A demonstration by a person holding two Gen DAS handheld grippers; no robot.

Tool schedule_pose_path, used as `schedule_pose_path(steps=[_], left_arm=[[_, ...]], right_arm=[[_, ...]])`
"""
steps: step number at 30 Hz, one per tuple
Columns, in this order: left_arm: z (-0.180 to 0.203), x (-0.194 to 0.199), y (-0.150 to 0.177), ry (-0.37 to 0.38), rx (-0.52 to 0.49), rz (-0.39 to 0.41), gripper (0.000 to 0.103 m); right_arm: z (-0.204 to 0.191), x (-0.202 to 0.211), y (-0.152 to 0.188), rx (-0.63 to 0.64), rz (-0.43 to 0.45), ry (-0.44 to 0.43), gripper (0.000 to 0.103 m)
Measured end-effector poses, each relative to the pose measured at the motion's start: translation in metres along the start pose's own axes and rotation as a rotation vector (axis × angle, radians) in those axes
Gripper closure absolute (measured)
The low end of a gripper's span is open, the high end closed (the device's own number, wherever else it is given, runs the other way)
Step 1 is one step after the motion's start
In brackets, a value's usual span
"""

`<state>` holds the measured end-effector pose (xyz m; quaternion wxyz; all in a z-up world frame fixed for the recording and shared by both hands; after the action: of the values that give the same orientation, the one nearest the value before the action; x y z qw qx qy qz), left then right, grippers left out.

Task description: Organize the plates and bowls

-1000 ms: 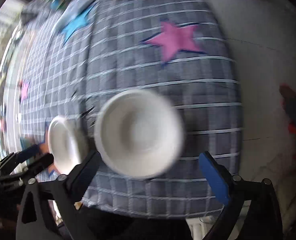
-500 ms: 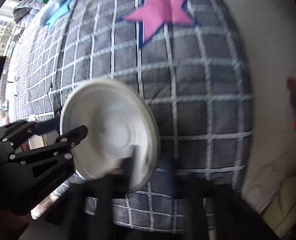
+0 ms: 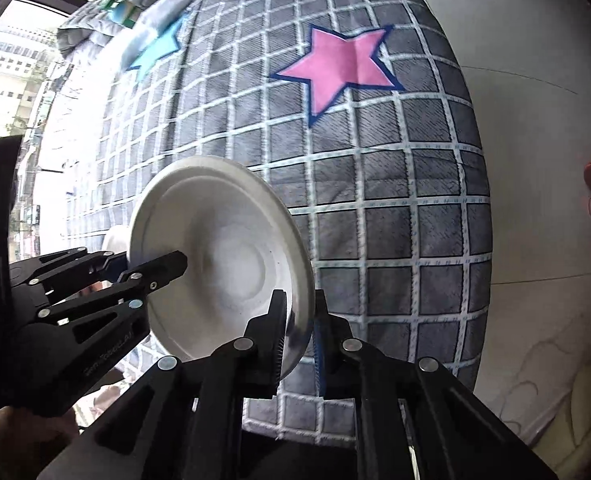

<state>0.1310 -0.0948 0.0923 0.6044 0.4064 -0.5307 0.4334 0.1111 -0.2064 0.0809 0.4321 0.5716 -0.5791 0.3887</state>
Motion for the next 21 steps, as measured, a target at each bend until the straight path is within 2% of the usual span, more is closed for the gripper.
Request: schedule_pose_path(steps=[7,14,21], left_arm=[[-0.02,0.018,0.017,-0.035,0.023,0.04,0.083],[-0.034,0.026,0.031,-0.05,0.087,0.065,0.083],[-0.069,0.036,0.066,-0.059,0.182,0.08,0.082]], right_arm=[[-0.028,0.005,0.011,0.049,0.006,-0.026,0.089],[-0.057,-0.001,0.012,0.108,0.004,-0.039,0.089],[-0.102,-0.007,0.014,0.213,-0.006,-0.073,0.089]])
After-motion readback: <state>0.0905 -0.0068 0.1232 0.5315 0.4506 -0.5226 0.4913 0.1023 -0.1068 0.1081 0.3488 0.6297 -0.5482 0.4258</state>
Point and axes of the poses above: each gripper's, at about its wrist camera, not at the fingertips, and x roughly against the way its jaws point, z to its right, y to its underside, the point moved 7 cm from there along -x, roughly the way its jaws point, and after that the axes turned 3 degrees about y, right-handed, at the moved point
